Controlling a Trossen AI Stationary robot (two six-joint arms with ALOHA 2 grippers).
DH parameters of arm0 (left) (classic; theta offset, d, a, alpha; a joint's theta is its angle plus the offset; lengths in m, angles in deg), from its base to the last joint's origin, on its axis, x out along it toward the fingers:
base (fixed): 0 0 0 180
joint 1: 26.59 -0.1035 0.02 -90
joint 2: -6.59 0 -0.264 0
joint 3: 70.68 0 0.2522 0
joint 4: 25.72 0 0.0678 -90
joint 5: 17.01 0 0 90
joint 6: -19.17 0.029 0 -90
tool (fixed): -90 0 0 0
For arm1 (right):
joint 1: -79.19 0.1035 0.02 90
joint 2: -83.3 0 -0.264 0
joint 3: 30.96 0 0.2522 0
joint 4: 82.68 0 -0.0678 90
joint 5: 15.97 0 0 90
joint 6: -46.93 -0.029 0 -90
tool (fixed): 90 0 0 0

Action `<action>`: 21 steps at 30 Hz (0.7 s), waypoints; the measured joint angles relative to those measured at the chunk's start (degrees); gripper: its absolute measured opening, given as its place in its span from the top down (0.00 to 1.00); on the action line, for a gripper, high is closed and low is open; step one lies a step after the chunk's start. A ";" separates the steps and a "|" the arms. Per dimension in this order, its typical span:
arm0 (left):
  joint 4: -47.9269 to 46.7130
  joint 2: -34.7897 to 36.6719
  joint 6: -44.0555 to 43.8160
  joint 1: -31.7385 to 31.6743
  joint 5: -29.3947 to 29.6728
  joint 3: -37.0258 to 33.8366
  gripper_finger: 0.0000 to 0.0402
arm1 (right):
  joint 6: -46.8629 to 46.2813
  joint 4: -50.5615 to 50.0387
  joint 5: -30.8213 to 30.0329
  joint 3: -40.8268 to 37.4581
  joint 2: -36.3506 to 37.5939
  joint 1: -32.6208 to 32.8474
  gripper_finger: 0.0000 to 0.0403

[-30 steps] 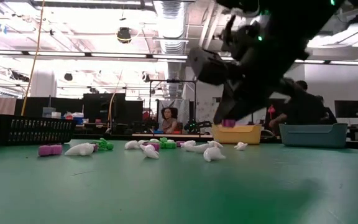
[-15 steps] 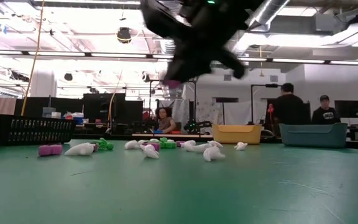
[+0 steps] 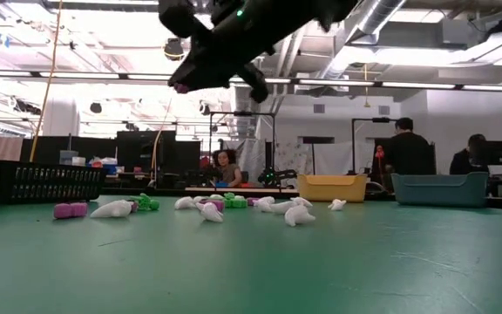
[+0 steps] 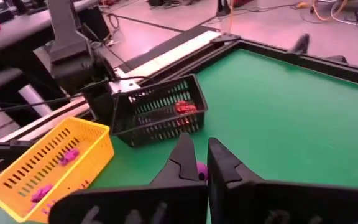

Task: Sort Halloween decoration
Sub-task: Put the pink skeleton toy into the yellow bin

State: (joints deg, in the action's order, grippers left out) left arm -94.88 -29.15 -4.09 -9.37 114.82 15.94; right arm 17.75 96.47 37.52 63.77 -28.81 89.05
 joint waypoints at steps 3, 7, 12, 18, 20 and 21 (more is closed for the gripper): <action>0.06 0.82 -0.09 -0.01 -0.69 0.00 0.50 | 1.48 2.85 4.20 5.23 -4.86 -0.74 1.00; 0.01 1.10 0.00 -0.02 -0.65 0.00 0.50 | 4.20 1.83 7.34 16.66 -13.90 -0.93 1.00; 0.02 1.08 0.04 0.01 -0.94 0.00 0.50 | 7.06 0.85 12.63 33.45 -24.45 -1.37 1.00; -0.02 1.08 0.03 0.00 -1.88 0.00 0.50 | 7.38 -4.22 19.78 51.01 -35.59 -1.71 1.00; -0.02 1.08 0.02 -0.02 -2.36 0.00 0.50 | 7.95 -2.54 21.59 54.24 -38.24 -1.71 1.00; -0.03 1.08 0.00 0.00 -2.51 0.00 0.50 | 8.29 0.71 22.44 53.40 -38.40 -1.71 1.00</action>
State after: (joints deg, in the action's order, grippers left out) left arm -94.91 -28.06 -4.09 -9.37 112.31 15.94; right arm 26.05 97.19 59.96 117.17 -67.21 87.33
